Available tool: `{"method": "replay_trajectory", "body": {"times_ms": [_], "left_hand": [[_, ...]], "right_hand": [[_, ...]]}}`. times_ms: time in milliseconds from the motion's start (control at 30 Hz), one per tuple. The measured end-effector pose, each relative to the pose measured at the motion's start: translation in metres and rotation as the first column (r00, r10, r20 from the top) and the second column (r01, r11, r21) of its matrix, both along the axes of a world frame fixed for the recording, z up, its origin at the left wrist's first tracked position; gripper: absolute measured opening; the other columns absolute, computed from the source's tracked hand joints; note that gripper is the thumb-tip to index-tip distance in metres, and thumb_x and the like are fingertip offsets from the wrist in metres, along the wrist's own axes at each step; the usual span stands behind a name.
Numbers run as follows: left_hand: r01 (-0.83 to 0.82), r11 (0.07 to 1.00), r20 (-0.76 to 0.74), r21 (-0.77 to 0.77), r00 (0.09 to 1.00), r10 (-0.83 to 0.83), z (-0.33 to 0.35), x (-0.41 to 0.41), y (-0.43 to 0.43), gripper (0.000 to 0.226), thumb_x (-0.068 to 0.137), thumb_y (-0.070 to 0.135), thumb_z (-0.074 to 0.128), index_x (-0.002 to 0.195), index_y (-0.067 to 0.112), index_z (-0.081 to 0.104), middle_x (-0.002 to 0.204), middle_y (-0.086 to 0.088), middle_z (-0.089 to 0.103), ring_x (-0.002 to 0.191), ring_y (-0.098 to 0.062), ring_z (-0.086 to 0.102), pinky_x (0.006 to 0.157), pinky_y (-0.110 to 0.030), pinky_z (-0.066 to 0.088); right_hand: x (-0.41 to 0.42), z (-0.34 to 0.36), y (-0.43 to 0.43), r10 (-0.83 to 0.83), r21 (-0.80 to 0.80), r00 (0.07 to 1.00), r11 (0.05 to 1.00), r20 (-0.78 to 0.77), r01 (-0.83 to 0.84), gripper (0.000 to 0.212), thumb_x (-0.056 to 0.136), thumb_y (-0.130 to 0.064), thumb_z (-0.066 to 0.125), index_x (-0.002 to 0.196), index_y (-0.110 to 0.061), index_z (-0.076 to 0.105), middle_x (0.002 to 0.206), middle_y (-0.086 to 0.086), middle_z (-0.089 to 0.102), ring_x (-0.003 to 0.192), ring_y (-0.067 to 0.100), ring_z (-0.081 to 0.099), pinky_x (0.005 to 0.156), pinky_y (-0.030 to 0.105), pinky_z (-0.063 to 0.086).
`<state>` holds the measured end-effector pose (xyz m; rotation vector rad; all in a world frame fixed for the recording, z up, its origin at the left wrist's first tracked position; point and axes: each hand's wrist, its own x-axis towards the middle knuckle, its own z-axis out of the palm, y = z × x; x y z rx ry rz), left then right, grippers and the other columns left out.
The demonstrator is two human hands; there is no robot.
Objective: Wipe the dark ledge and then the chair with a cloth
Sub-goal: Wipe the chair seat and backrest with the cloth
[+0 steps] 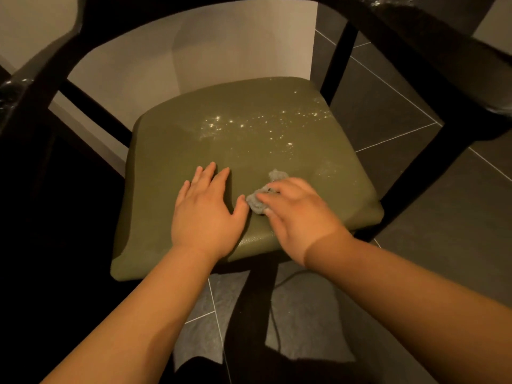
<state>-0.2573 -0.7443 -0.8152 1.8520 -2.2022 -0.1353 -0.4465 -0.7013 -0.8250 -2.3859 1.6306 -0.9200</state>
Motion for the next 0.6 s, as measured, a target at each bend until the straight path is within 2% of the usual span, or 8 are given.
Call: {"method": "replay_trajectory", "body": {"times_ms": [67, 133, 300, 400, 500, 600], "left_hand": [[0.000, 1.000, 0.010, -0.005, 1.000, 0.000, -0.001, 0.000, 0.001, 0.073, 0.094, 0.061, 0.035, 0.158, 0.027, 0.043, 0.170, -0.001, 0.032, 0.160, -0.019, 0.021, 0.131, -0.042, 0.015], [-0.005, 1.000, 0.014, -0.015, 1.000, 0.005, -0.001, 0.000, 0.002, 0.072, 0.094, 0.060, 0.034, 0.157, 0.027, 0.045, 0.169, -0.001, 0.034, 0.159, -0.020, 0.023, 0.131, -0.042, 0.016], [-0.002, 0.999, 0.042, -0.039, 0.999, 0.004, -0.003, -0.003, 0.003, 0.069, 0.095, 0.056, 0.036, 0.155, 0.024, 0.048, 0.167, -0.005, 0.038, 0.158, -0.023, 0.028, 0.129, -0.046, 0.021], [-0.006, 0.999, 0.050, -0.043, 0.999, 0.008, -0.003, -0.004, 0.002, 0.068, 0.094, 0.055, 0.038, 0.153, 0.023, 0.049, 0.166, -0.005, 0.040, 0.157, -0.024, 0.029, 0.129, -0.047, 0.022], [-0.003, 0.999, 0.055, -0.048, 0.998, 0.006, -0.003, -0.003, 0.003, 0.069, 0.094, 0.055, 0.036, 0.154, 0.024, 0.049, 0.166, -0.005, 0.039, 0.157, -0.024, 0.029, 0.129, -0.046, 0.022], [0.001, 0.998, 0.055, -0.057, 0.999, 0.002, -0.005, -0.002, 0.003, 0.070, 0.094, 0.056, 0.033, 0.155, 0.024, 0.048, 0.167, -0.005, 0.039, 0.157, -0.023, 0.029, 0.129, -0.045, 0.021]], "right_hand": [[-0.015, -0.002, -0.004, -0.001, 0.008, 0.999, 1.000, -0.054, 0.002, 0.038, 0.092, -0.028, 0.047, 0.107, -0.010, 0.077, 0.107, 0.011, 0.067, 0.101, 0.036, 0.060, 0.087, 0.044, 0.055], [-0.041, -0.001, -0.008, -0.082, -0.028, 0.992, 0.996, -0.096, 0.080, 0.036, 0.089, -0.032, 0.049, 0.095, -0.011, 0.077, 0.100, 0.011, 0.065, 0.091, 0.035, 0.059, 0.078, 0.042, 0.056], [-0.070, 0.002, -0.005, -0.295, -0.077, 0.950, 0.954, -0.100, 0.288, 0.029, 0.092, -0.029, 0.054, 0.091, -0.006, 0.072, 0.094, 0.014, 0.060, 0.085, 0.035, 0.054, 0.077, 0.042, 0.051], [-0.038, 0.010, 0.001, -0.234, -0.001, 0.972, 0.972, -0.031, 0.234, 0.025, 0.090, -0.032, 0.053, 0.095, -0.012, 0.067, 0.099, 0.011, 0.058, 0.091, 0.034, 0.053, 0.084, 0.042, 0.047], [-0.018, 0.010, 0.001, -0.124, 0.112, 0.988, 0.985, -0.097, 0.135, 0.030, 0.088, -0.038, 0.043, 0.097, -0.015, 0.062, 0.100, 0.008, 0.055, 0.096, 0.031, 0.052, 0.086, 0.046, 0.049], [-0.043, 0.008, -0.010, -0.238, 0.074, 0.957, 0.965, -0.167, 0.253, 0.027, 0.088, -0.035, 0.044, 0.091, -0.013, 0.060, 0.094, 0.011, 0.055, 0.089, 0.035, 0.052, 0.080, 0.047, 0.049]]}}
